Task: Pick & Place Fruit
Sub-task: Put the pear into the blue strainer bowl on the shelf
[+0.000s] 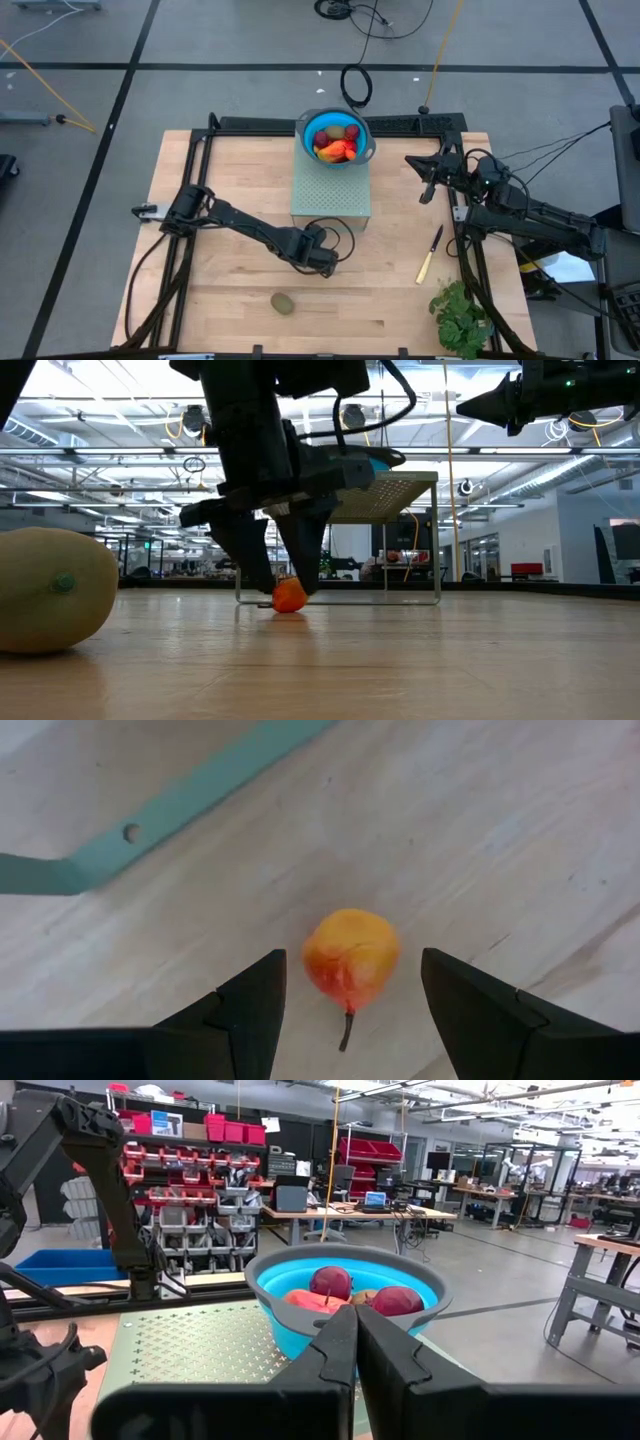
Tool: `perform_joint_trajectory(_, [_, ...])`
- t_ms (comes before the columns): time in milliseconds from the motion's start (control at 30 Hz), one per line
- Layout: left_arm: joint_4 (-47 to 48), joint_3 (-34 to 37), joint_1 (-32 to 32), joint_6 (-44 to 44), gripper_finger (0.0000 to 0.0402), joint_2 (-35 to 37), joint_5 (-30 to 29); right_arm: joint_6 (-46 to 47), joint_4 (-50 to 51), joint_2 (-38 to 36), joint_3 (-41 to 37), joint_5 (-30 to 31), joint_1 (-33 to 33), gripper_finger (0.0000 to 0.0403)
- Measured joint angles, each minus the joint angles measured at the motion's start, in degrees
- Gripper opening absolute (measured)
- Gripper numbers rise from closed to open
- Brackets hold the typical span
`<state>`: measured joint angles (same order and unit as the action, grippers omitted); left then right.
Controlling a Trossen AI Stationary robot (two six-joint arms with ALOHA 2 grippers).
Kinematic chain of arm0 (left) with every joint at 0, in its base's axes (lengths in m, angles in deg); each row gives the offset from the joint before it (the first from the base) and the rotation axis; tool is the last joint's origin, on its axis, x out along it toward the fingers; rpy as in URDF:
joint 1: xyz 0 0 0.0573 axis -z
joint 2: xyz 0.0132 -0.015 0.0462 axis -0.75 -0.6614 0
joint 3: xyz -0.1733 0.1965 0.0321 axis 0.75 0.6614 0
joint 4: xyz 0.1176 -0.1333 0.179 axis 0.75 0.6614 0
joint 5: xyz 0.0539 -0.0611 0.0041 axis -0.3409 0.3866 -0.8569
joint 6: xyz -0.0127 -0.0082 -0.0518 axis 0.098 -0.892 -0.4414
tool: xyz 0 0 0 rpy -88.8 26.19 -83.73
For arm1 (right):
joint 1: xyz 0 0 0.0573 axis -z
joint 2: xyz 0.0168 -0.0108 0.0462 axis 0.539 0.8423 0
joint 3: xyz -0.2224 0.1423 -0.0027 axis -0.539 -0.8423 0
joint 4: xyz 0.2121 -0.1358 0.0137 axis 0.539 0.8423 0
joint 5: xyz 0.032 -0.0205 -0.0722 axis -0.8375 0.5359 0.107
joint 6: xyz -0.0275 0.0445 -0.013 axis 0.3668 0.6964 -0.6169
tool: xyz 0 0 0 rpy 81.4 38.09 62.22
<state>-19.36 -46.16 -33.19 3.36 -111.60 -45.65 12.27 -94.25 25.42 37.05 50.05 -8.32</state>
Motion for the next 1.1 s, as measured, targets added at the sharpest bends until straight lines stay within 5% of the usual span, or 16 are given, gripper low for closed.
perform_joint_trajectory(1100, [-3.05, -0.11, 0.00, -0.24, 0.0234, -3.01, 1.38, -1.22, -0.02, -0.04, 0.00, 0.01, 0.00, 0.0004])
